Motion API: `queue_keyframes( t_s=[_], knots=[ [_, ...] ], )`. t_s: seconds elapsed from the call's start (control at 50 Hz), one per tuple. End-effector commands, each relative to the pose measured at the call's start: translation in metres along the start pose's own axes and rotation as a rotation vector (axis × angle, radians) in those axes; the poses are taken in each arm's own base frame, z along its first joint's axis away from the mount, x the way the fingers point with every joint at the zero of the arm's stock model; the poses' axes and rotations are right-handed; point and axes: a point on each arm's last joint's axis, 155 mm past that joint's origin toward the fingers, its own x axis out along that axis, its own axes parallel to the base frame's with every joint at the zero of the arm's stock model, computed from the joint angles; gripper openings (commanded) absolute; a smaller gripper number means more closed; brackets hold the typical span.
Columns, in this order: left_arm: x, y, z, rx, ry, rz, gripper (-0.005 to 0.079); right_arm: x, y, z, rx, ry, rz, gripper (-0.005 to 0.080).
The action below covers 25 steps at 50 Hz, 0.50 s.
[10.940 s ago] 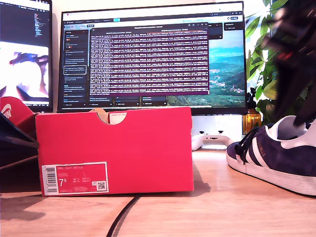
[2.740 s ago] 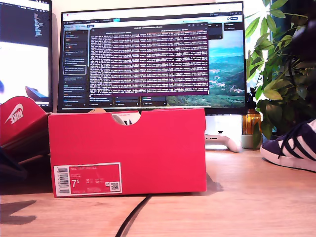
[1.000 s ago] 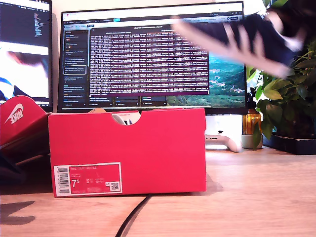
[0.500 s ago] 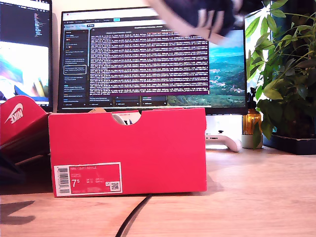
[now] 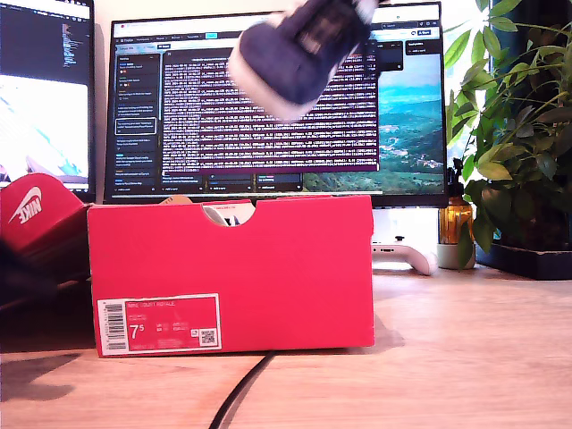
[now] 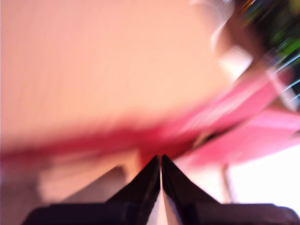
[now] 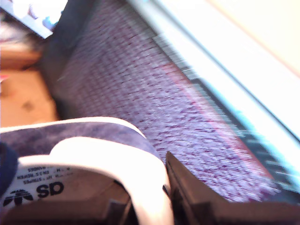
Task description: Pack the blue shoes by picking the first shoe and placing it inside the red shoebox, left side, then picking and rotating the second shoe and placing it in the shoebox
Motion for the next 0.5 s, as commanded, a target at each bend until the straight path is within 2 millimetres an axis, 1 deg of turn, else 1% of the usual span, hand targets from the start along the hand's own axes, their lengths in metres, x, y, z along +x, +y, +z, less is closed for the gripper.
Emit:
queue_keyframes(
  t_s=[0.0, 0.12, 0.24, 0.38, 0.48],
  knots=[
    [-0.001, -0.001, 0.001, 0.008, -0.017, -0.009, -0.0019, 0.004, -0.004, 0.009, -0.032, -0.018, -0.023, -0.0013],
    [-0.001, -0.009, 0.013, 0.030, -0.064, -0.041, -0.0020, 0.021, 0.012, -0.008, -0.049, 0.029, 0.016, -0.0013],
    [-0.002, -0.015, 0.021, 0.047, -0.097, -0.062, -0.0020, 0.037, 0.030, -0.031, -0.129, 0.105, 0.049, -0.0013],
    [-0.003, -0.019, 0.026, 0.058, -0.115, -0.079, -0.0020, 0.052, 0.049, -0.057, -0.154, 0.168, 0.103, -0.0013],
    [-0.003, -0.020, 0.026, 0.059, -0.114, -0.082, -0.0020, 0.060, 0.071, -0.068, -0.151, 0.202, 0.163, -0.0013]
  ],
)
